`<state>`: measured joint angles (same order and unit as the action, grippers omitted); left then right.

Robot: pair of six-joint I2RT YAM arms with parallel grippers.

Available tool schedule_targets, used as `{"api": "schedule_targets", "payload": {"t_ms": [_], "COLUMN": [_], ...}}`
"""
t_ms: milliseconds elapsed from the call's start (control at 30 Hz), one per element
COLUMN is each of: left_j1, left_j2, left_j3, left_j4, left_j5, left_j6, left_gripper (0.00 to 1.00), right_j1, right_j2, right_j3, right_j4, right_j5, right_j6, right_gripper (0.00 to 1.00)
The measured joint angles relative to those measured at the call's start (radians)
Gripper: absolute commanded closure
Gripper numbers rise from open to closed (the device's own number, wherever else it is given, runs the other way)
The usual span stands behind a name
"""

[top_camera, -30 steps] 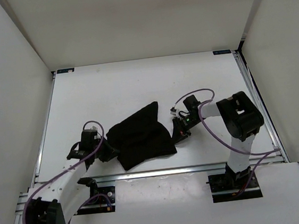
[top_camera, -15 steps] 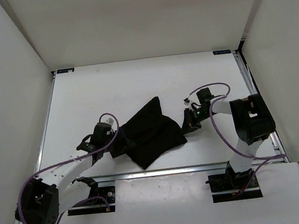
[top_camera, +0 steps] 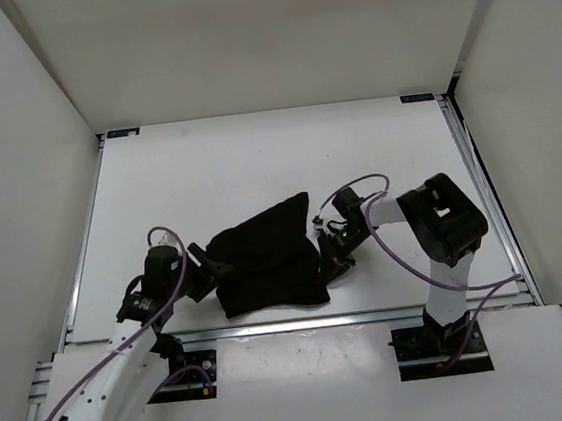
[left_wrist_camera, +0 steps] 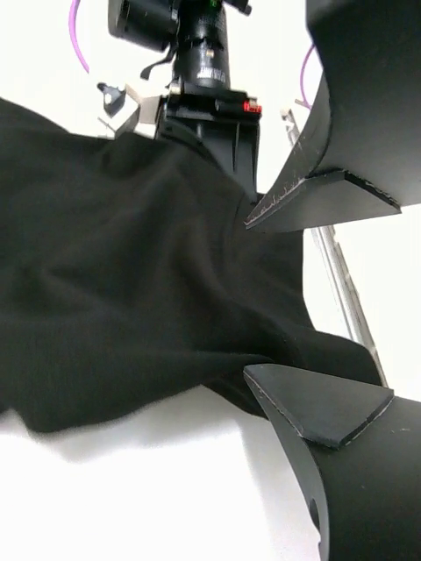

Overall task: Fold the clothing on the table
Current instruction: Flatten the skirt out

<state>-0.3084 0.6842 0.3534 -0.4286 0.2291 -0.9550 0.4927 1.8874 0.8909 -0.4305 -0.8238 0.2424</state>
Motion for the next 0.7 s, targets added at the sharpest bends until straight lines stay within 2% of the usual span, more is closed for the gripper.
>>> {"api": "schedule_targets", "payload": {"t_ms": [100, 300, 500, 600, 700], "left_j1": [0.012, 0.01, 0.019, 0.008, -0.014], "left_j2": [-0.06, -0.084, -0.169, -0.208, -0.231], "left_j3": [-0.036, -0.092, -0.132, -0.158, -0.2], "left_j4": [-0.056, -0.179, -0.225, -0.222, -0.178], "left_j5": [-0.012, -0.05, -0.031, -0.01, 0.022], "left_j6": [-0.001, 0.004, -0.013, -0.046, -0.092], "left_gripper": [0.3, 0.29, 0.32, 0.38, 0.52], "right_j1": [0.01, -0.014, -0.015, -0.015, -0.015], "right_j2": [0.016, 0.027, 0.031, 0.031, 0.032], "right_j3": [0.011, 0.025, 0.029, 0.029, 0.032], "right_j4": [-0.002, -0.005, -0.009, -0.009, -0.014], "right_j5": [-0.023, -0.037, -0.04, -0.04, -0.039], "right_j6": [0.006, 0.011, 0.008, 0.008, 0.006], "right_gripper": [1.0, 1.0, 1.0, 1.0, 1.0]}}
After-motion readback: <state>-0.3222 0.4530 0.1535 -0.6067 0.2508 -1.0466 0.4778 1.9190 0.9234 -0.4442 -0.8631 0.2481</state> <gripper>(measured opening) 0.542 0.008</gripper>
